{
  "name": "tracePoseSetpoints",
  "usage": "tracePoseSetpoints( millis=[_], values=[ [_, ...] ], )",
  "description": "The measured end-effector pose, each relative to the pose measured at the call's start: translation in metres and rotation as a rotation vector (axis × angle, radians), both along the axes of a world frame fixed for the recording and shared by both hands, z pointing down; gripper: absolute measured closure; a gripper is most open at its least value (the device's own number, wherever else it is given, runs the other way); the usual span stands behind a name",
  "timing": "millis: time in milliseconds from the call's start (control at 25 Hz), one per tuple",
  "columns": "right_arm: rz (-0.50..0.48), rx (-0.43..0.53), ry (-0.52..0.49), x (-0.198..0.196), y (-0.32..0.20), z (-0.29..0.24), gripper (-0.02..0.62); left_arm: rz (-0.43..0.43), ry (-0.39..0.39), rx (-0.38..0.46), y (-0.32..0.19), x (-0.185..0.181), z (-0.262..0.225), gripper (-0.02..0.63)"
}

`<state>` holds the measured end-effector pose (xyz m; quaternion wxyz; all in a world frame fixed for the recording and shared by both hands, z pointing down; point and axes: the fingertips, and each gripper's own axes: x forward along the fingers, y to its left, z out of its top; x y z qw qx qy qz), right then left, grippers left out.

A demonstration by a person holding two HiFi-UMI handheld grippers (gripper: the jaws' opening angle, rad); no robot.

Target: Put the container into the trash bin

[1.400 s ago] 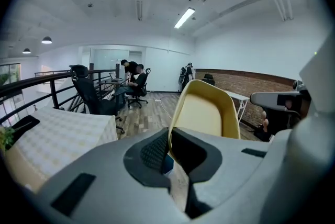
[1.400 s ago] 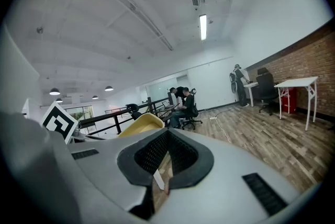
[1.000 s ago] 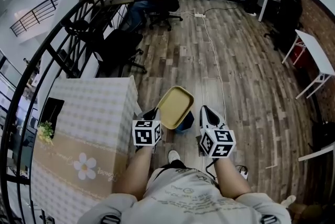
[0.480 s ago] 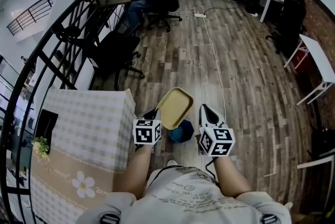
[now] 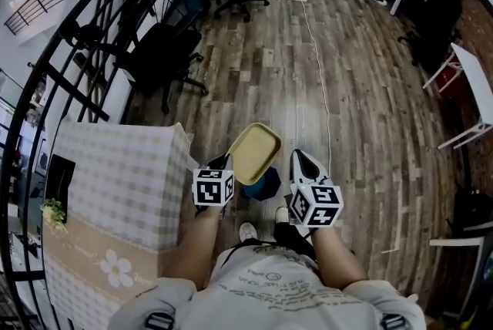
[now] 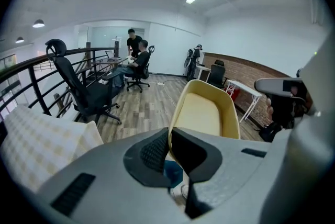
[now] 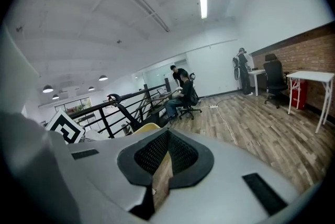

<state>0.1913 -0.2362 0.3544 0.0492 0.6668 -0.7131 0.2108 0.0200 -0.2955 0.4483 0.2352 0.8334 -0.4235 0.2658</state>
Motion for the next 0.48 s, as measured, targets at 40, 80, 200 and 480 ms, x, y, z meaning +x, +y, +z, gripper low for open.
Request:
tracePoseSetpoints(
  millis=[40,80,200,480],
  values=[
    [-0.008,-0.015,-0.007,0.007,-0.005,0.007,0.594,-0.009,-0.006,-0.014,-0.003,0.006,0.006,0.581],
    [-0.016,-0.029,-0.013,0.013,-0.011,0.012,0.594,-0.019,-0.010,-0.026,-0.006,0.011,0.012,0.581],
    [-0.042,-0.071,-0.025,0.028,-0.028,0.029,0.594,-0.053,-0.019,-0.065,-0.015,0.022,0.028,0.581],
    [-0.158,-0.211,0.014,0.034,-0.056,0.103,0.594,-0.116,-0.030,-0.169,-0.025,0.038,0.103,0.581]
  ],
)
